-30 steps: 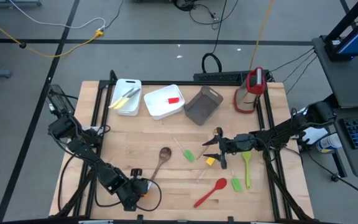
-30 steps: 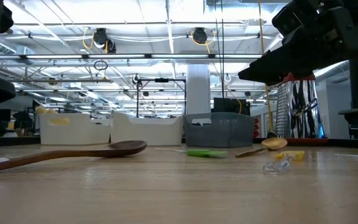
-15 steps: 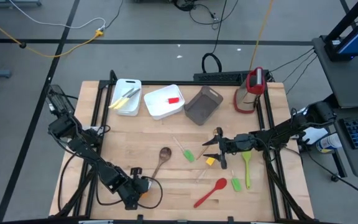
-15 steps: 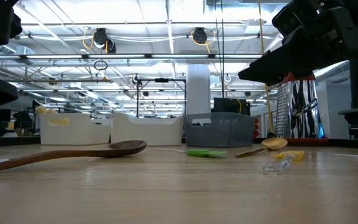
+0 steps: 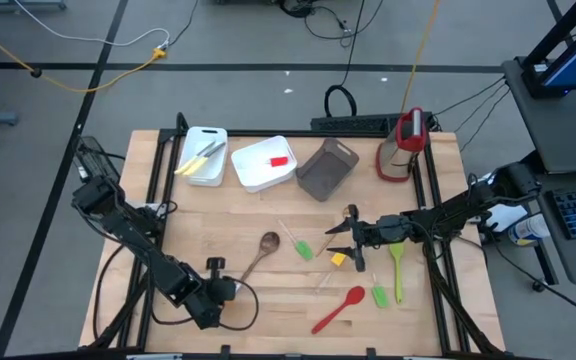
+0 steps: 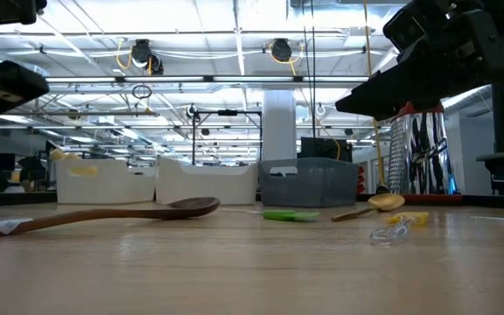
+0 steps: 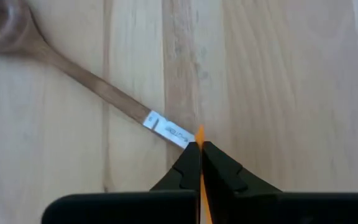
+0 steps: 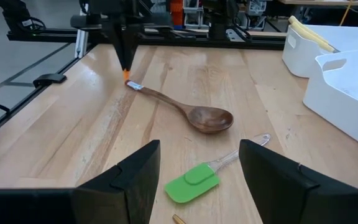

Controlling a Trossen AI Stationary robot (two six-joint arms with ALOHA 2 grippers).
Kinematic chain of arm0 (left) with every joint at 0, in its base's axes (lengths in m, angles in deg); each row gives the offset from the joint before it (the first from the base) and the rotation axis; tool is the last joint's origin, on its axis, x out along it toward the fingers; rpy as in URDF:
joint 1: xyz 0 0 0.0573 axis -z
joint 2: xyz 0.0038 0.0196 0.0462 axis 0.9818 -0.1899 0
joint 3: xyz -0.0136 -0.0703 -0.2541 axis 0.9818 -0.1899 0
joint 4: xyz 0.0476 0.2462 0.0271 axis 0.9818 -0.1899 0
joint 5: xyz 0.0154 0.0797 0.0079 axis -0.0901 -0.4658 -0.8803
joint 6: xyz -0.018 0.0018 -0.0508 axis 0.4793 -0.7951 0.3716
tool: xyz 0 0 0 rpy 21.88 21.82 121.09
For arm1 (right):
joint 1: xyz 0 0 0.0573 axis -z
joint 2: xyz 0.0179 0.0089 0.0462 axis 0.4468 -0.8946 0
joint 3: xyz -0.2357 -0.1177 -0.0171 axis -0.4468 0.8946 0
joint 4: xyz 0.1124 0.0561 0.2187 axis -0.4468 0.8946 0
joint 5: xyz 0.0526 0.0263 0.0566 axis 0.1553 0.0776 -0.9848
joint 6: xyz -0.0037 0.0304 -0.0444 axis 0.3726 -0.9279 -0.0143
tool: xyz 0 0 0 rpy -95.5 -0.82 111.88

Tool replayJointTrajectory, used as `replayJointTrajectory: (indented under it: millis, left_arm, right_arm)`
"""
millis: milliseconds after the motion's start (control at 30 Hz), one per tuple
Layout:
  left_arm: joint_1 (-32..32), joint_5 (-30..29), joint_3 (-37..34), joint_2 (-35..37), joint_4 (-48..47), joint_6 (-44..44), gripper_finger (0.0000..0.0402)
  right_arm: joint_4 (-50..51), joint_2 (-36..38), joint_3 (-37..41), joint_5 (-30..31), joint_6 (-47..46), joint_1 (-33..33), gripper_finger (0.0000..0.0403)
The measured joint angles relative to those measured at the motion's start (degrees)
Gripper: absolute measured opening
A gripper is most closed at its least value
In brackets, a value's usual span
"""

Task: Pick & Place Kitchen Items
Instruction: Put the orange spatula into the right white bin

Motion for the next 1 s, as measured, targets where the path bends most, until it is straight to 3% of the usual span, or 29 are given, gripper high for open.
replayJointTrajectory:
  millis: [500, 767, 1000]
  left_arm:
    - [-7.3, -7.1, 0.3, 0.2, -1.5, -7.0, 0.0001]
    - [-18.0, -10.2, 0.5, 0.2, -1.4, -11.7, 0.0001]
    - [-29.3, -10.3, 5.6, 0.2, -1.6, -23.9, 0.0001]
  right_arm:
    - [0.0, 0.0, 0.0, 0.0, 0.0, 0.0, 0.0212]
    - [0.0, 0.0, 0.0, 0.0, 0.0, 0.0, 0.0212]
    - [-0.1, 0.0, 0.0, 0.0, 0.2, 0.0, 0.0212]
